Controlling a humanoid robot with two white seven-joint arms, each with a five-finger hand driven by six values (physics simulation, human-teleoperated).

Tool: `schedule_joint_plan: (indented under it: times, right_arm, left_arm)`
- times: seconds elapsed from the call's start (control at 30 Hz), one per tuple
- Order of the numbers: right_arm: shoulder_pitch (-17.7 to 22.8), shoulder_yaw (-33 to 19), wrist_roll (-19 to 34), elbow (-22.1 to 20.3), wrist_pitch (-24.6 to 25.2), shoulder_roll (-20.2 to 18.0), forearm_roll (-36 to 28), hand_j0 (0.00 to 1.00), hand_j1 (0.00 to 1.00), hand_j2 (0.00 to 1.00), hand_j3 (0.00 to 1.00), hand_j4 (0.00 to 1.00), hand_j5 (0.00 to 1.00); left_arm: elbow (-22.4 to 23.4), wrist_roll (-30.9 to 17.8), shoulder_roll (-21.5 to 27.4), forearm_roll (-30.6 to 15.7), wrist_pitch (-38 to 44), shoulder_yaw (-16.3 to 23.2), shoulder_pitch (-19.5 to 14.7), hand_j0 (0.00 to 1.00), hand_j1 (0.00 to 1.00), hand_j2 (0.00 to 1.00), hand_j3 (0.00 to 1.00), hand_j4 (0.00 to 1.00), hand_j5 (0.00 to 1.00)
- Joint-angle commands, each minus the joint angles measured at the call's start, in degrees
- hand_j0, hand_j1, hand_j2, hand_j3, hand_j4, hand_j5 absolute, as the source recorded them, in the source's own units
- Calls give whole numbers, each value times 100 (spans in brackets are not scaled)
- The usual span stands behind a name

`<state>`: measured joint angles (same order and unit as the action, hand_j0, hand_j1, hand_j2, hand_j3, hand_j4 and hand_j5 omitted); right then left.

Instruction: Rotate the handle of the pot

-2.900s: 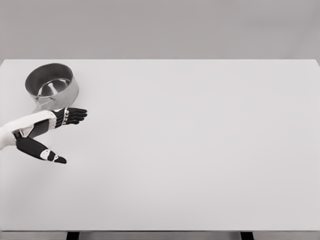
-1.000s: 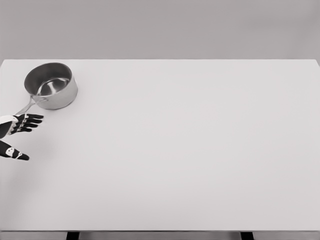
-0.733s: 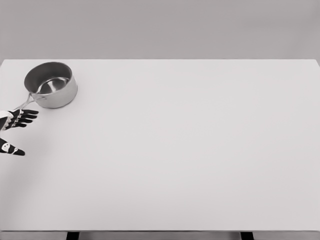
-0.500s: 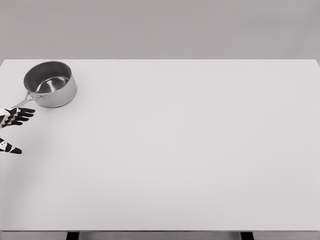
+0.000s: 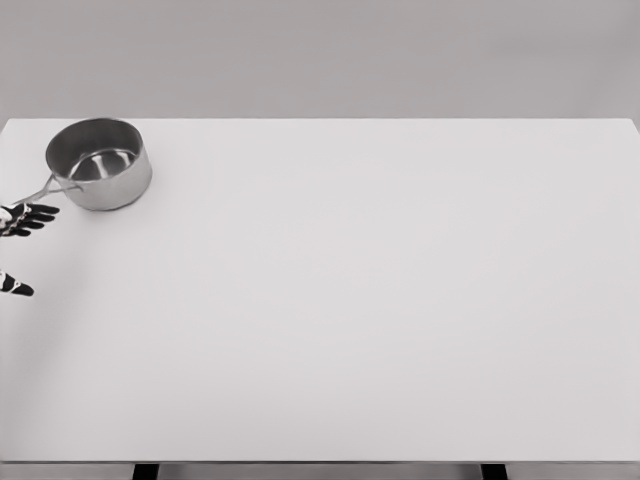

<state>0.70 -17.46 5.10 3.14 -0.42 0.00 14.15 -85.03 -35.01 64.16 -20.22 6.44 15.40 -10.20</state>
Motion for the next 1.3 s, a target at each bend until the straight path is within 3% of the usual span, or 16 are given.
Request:
schedule_joint_plan:
  times: [0.0, 0.7, 0.8, 0.87, 1.0, 1.13, 1.27]
  right_arm:
    - [0, -3, -1, 3, 6, 0, 0, 100, 100, 100, 100, 100, 100]
    - [0, -3, -1, -6, -2, 0, 0, 100, 100, 100, 100, 100, 100]
    - [0, 6, 8, -6, -2, 0, 0, 100, 100, 100, 100, 100, 100]
    - [0, -3, -1, 3, -2, 0, 0, 100, 100, 100, 100, 100, 100]
    - [0, -3, -1, 3, -2, 0, 0, 100, 100, 100, 100, 100, 100]
    - [0, -3, -1, 3, -2, 0, 0, 100, 100, 100, 100, 100, 100]
    - [0, -3, -1, -6, 6, 0, 0, 100, 100, 100, 100, 100, 100]
  left_arm:
    - [30, 1, 0, 123, -2, -2, -9, 100, 100, 100, 100, 100, 100]
    - [74, 1, -27, 264, -37, 209, 9, 100, 100, 100, 100, 100, 100]
    - [83, 1, 9, 194, -20, 209, 0, 100, 100, 100, 100, 100, 100]
    - [22, 1, 158, -140, 7, 217, 9, 100, 100, 100, 100, 100, 100]
    - [-75, 1, 316, -167, 7, 217, 9, 100, 100, 100, 100, 100, 100]
    - [-145, 1, 615, -615, 15, 305, 9, 100, 100, 100, 100, 100, 100]
    - [-101, 1, 615, -606, 15, 314, 9, 100, 100, 100, 100, 100, 100]
